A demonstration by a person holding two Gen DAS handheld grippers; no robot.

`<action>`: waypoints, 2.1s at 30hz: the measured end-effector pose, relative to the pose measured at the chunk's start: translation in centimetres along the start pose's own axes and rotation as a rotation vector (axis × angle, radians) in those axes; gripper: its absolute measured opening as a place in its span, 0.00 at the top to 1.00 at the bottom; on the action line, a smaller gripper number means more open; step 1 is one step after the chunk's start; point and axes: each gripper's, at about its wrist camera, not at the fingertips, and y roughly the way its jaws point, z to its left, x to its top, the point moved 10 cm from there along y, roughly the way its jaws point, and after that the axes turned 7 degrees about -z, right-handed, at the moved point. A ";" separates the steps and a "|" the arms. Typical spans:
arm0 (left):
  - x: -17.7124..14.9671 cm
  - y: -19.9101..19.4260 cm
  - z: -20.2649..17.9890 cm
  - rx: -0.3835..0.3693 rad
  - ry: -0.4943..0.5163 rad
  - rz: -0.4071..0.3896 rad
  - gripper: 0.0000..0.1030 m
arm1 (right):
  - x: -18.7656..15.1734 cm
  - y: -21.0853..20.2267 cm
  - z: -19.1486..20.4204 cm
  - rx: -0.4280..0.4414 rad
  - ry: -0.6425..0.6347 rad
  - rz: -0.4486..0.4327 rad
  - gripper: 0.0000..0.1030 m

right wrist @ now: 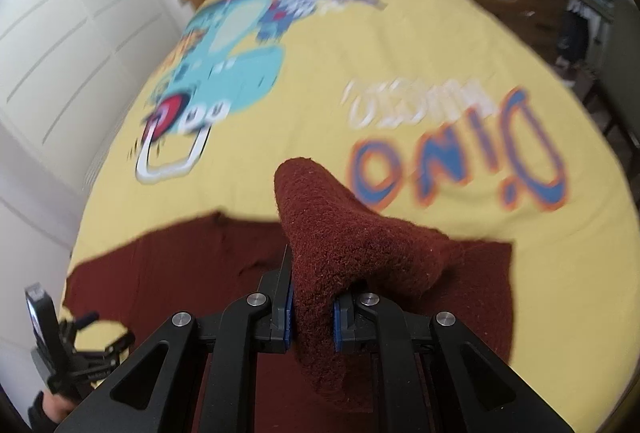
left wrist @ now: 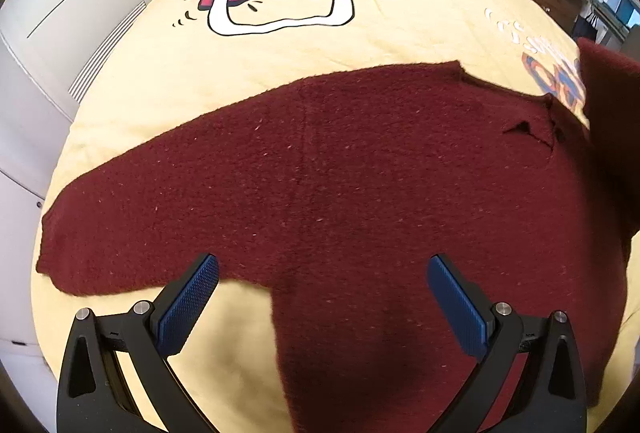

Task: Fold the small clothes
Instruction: 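Carry the sleeve across the sweater body with the right tool and release, then grasp the cuff of the other sleeve with the left tool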

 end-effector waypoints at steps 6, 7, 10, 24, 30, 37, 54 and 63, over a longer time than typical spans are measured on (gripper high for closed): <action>-0.7 0.5 0.3 -0.026 -0.011 0.018 0.01 | -8.4 5.5 1.9 0.038 -0.007 0.176 0.86; -0.9 0.5 0.2 -0.035 -0.009 0.020 0.01 | -9.4 6.2 1.9 0.031 -0.009 0.196 0.86; -1.2 0.6 0.0 -0.033 0.002 0.027 0.01 | -12.9 8.3 1.4 0.022 0.009 0.261 0.85; -1.8 0.4 -0.6 -0.028 0.025 0.043 0.01 | -13.3 6.6 0.8 -0.021 -0.086 0.243 0.23; -1.3 0.0 -1.6 -0.030 0.063 0.035 0.01 | -14.4 3.2 -2.9 -0.069 -0.152 0.246 0.21; 0.1 0.1 -7.3 -0.104 0.163 0.021 0.01 | -17.3 -0.6 -12.9 -0.231 0.000 0.227 0.21; 3.3 4.2 -27.8 -0.228 0.511 0.035 0.01 | -18.0 -0.8 -19.6 -0.241 0.165 0.202 0.21; 2.1 8.9 -31.3 -0.167 0.598 0.128 0.18 | -19.5 -0.9 -20.3 -0.238 0.193 0.211 0.21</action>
